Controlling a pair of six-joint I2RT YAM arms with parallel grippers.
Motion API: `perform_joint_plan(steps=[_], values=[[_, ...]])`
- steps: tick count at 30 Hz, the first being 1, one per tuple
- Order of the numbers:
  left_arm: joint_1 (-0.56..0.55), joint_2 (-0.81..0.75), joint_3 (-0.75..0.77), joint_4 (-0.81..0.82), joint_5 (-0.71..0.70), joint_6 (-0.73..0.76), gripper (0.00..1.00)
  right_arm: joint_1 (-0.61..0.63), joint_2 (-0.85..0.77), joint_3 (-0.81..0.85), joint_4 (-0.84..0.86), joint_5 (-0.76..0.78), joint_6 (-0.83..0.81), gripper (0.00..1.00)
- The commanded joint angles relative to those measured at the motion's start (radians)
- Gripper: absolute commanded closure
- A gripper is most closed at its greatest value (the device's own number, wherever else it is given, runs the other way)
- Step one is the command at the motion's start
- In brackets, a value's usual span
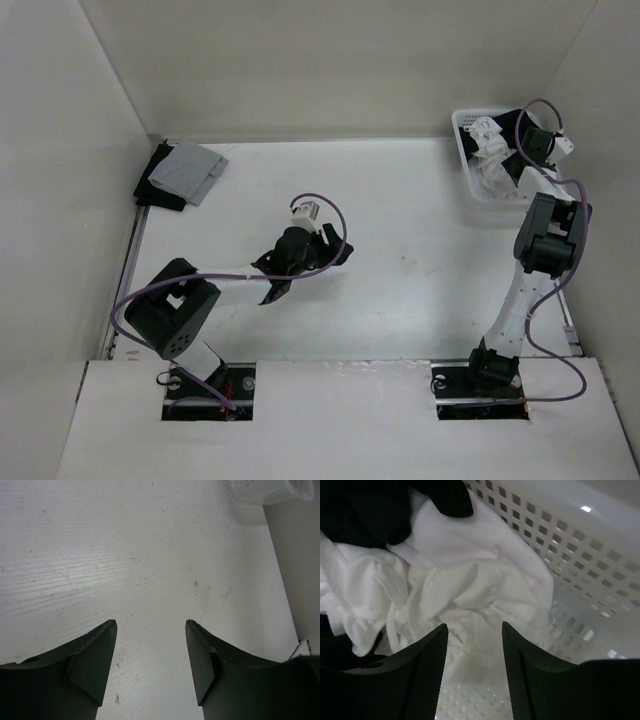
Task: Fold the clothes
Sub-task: Grab the tank top from the pile
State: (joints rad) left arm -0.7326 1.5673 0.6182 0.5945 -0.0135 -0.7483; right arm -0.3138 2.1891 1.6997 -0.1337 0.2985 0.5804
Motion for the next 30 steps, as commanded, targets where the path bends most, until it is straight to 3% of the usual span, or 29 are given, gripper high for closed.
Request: perform_joint_plan(steps=[1, 8, 11, 13, 15, 20, 24, 30], values=[[0.016, 0.007, -0.003, 0.059, 0.021, -0.006, 0.44, -0.001, 0.052, 0.112, -0.023, -0.018, 0.027, 0.49], [0.023, 0.007, -0.005, 0.067, 0.023, -0.006, 0.45, -0.011, 0.142, 0.233, -0.08, -0.045, 0.061, 0.52], [0.025, 0.005, -0.005, 0.068, 0.023, -0.006, 0.45, -0.017, 0.155, 0.258, -0.084, -0.048, 0.068, 0.72], [0.025, 0.008, -0.005, 0.068, 0.023, -0.005, 0.45, -0.023, 0.15, 0.252, -0.055, -0.08, 0.079, 0.91], [0.025, 0.008, -0.003, 0.068, 0.023, -0.003, 0.45, -0.025, 0.121, 0.212, -0.008, -0.094, 0.087, 0.98], [0.02, 0.019, 0.008, 0.068, 0.023, -0.002, 0.45, -0.015, -0.147, -0.075, 0.259, -0.081, 0.102, 1.0], [0.017, 0.017, 0.009, 0.068, 0.023, 0.0, 0.45, 0.024, -0.394, -0.268, 0.376, -0.084, 0.15, 1.0], [0.029, -0.022, -0.014, 0.085, 0.009, -0.003, 0.46, 0.218, -0.8, -0.54, 0.47, -0.079, 0.161, 1.0]])
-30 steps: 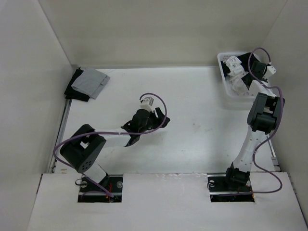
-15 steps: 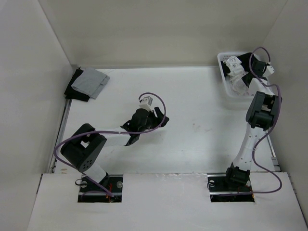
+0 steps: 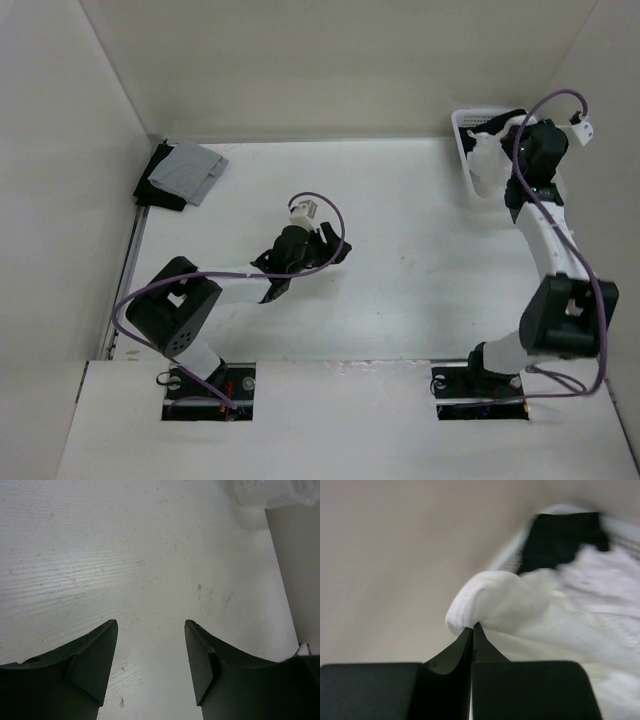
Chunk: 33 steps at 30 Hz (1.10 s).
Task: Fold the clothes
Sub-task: Grab the tank top from the pile, then move the tank top to the center of the board
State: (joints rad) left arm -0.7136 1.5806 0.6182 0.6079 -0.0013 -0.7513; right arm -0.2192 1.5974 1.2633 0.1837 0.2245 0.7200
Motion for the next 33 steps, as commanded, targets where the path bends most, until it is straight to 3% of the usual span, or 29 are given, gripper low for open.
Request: perform_joint_plan(steps=[1, 4, 10, 15, 17, 20, 26, 29, 33], values=[[0.018, -0.053, -0.02, 0.07, -0.005, -0.003, 0.46, 0.196, -0.314, -0.154, 0.145, -0.016, 0.015, 0.99], [0.045, -0.122, -0.043, 0.061, -0.008, -0.017, 0.46, 0.307, -0.46, -0.208, 0.126, -0.019, -0.02, 0.99], [0.147, -0.362, -0.097, -0.051, -0.086, -0.054, 0.46, 0.716, -0.793, -0.219, -0.01, -0.008, -0.108, 0.98], [0.24, -0.519, -0.123, -0.175, -0.128, -0.075, 0.46, 1.003, -0.786, -0.26, -0.007, 0.004, -0.099, 0.97], [0.277, -0.553, -0.129, -0.209, -0.124, -0.075, 0.46, 1.025, -0.758, -0.284, 0.013, 0.004, -0.087, 0.97], [0.36, -0.606, -0.147, -0.287, -0.105, -0.085, 0.46, 1.048, -0.628, -0.482, 0.178, -0.016, 0.039, 0.97], [0.437, -0.663, -0.242, -0.427, -0.117, -0.05, 0.48, 1.137, -0.606, -0.904, 0.349, 0.07, 0.244, 0.98], [0.405, -0.602, -0.268, -0.468, -0.098, -0.042, 0.53, 1.124, -0.651, -1.005, 0.33, 0.067, 0.314, 0.98], [0.29, -0.616, -0.262, -0.585, -0.072, 0.003, 0.56, 1.07, -0.634, -0.955, 0.306, 0.036, 0.25, 0.97]])
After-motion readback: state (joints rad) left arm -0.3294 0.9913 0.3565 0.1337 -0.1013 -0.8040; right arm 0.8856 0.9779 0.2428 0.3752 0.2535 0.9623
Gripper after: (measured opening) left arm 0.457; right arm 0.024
